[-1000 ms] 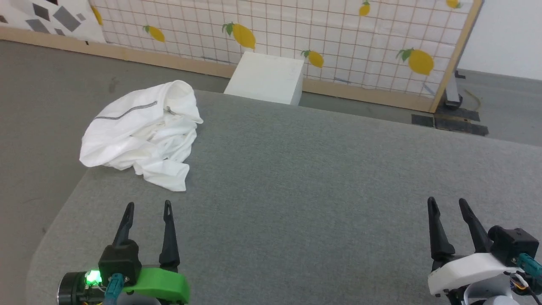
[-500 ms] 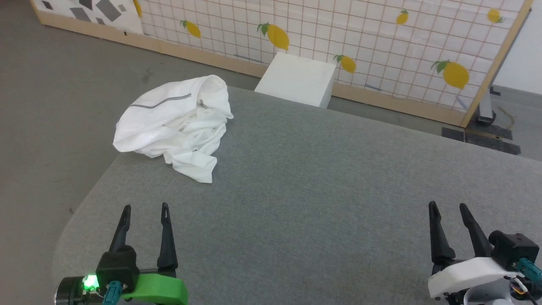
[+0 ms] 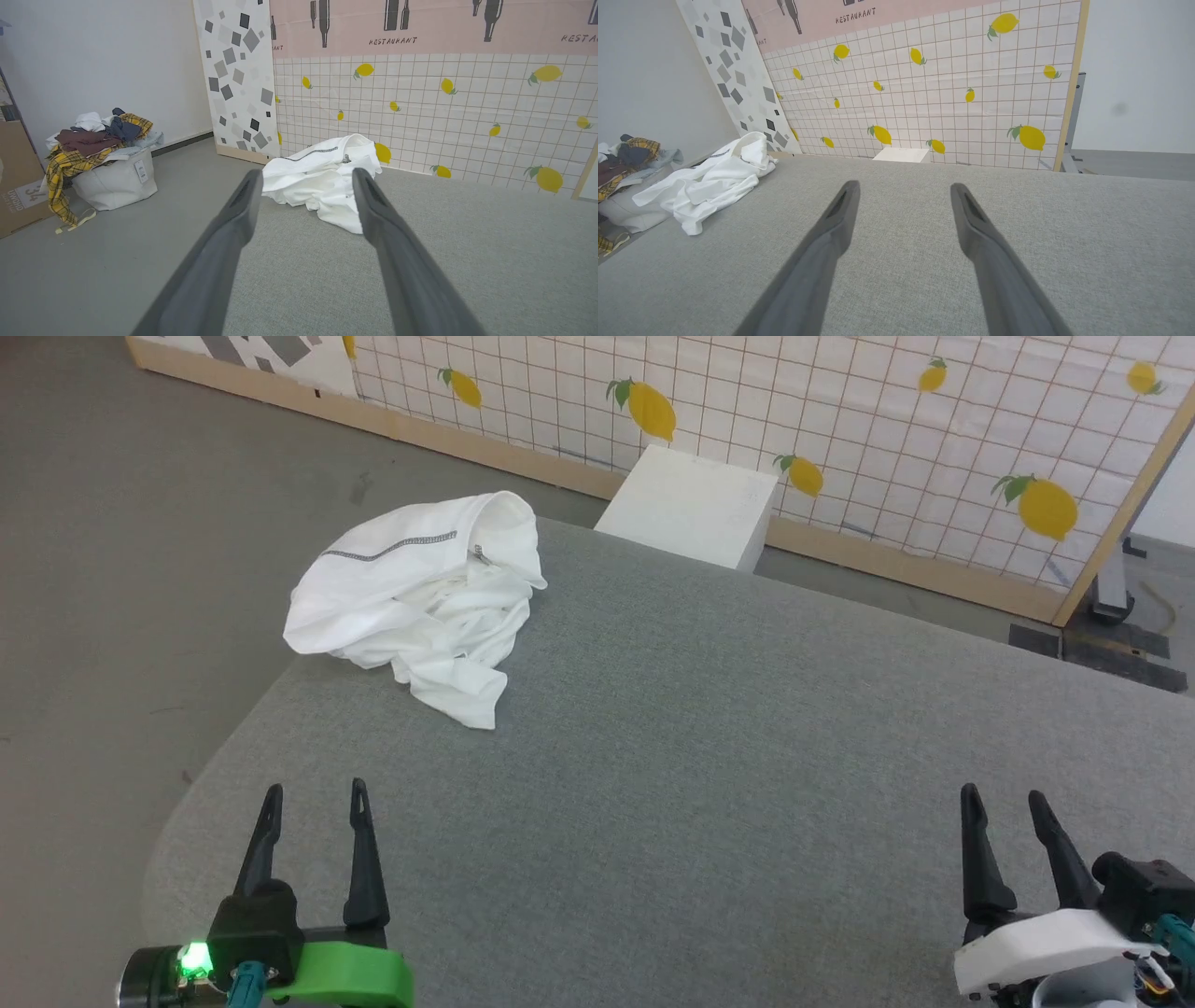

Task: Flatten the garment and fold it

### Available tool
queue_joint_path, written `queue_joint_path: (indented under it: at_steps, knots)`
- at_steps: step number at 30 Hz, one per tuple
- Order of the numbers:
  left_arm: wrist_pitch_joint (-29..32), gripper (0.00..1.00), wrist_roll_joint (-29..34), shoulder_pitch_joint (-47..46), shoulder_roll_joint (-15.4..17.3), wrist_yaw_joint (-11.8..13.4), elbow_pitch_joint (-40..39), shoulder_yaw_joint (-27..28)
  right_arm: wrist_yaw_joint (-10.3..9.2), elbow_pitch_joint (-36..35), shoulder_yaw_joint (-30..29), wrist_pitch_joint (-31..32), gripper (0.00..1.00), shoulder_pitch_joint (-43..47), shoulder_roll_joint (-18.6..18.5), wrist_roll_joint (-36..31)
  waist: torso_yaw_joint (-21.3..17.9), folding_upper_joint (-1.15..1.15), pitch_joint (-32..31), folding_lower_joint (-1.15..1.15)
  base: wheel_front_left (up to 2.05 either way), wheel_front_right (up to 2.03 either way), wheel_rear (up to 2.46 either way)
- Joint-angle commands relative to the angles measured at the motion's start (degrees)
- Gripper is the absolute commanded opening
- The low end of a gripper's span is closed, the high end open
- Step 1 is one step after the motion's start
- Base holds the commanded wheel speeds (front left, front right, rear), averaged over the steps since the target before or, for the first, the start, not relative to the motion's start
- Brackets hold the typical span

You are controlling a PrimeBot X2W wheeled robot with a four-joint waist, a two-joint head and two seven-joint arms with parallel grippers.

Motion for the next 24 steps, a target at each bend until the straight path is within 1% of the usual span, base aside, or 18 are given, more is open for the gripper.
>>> queue_joint_path:
  at_steps: [1, 8, 14, 16, 19, 22, 24]
  knots:
    - [-0.6, 1.0, -0.2, 1.1, 0.1, 0.3, -0.4, 0.0, -0.08, 0.4, -0.4, -0.8, 1.0, 0.3, 0.0, 0.7, 0.2, 0.0, -0.1, 0.0, 0.0, 0.0, 0.0]
    - [-1.2, 1.0, -0.2, 1.4, 0.0, 0.1, -1.2, 0.0, -0.09, 0.7, -1.0, -1.3, 1.0, 0.6, 0.0, 1.2, 0.7, 0.0, 0.0, 0.0, 0.0, 0.0, 0.0]
    - [-1.2, 1.0, -0.9, 0.2, 0.4, -1.4, -1.7, 0.0, -0.09, 0.3, -1.2, -1.3, 1.0, 0.7, 0.0, 1.0, 0.7, 0.0, 0.5, 0.0, 0.0, 0.0, 0.0]
    - [-1.2, 1.0, -1.8, -0.9, 0.8, -2.4, -1.8, 0.4, -0.09, 0.0, -1.4, -1.3, 1.0, 0.8, 0.0, 0.8, 0.8, 0.0, 0.8, 0.0, 0.0, 0.0, 0.0]
    - [-0.9, 1.0, -3.5, -3.0, 2.0, -4.7, -0.9, 0.5, -0.09, -0.3, -1.8, -1.3, 1.0, 0.8, 0.0, 0.3, 1.0, 0.0, 1.3, 0.0, 0.0, 0.0, 0.0]
    - [2.4, 1.0, -5.0, -7.3, 4.0, -7.2, -1.4, 0.5, -0.09, -0.8, -2.1, -1.3, 1.0, 0.8, 0.0, -0.3, 1.3, 0.0, 2.2, 0.0, 0.0, 0.0, 0.0]
    - [5.7, 1.0, -6.3, -10.5, 5.0, -8.5, -2.4, 0.4, -0.09, -1.3, -2.3, -1.3, 1.0, 0.6, 0.0, -0.6, 1.5, 0.0, 3.1, 0.0, 0.0, 0.0, 0.0]
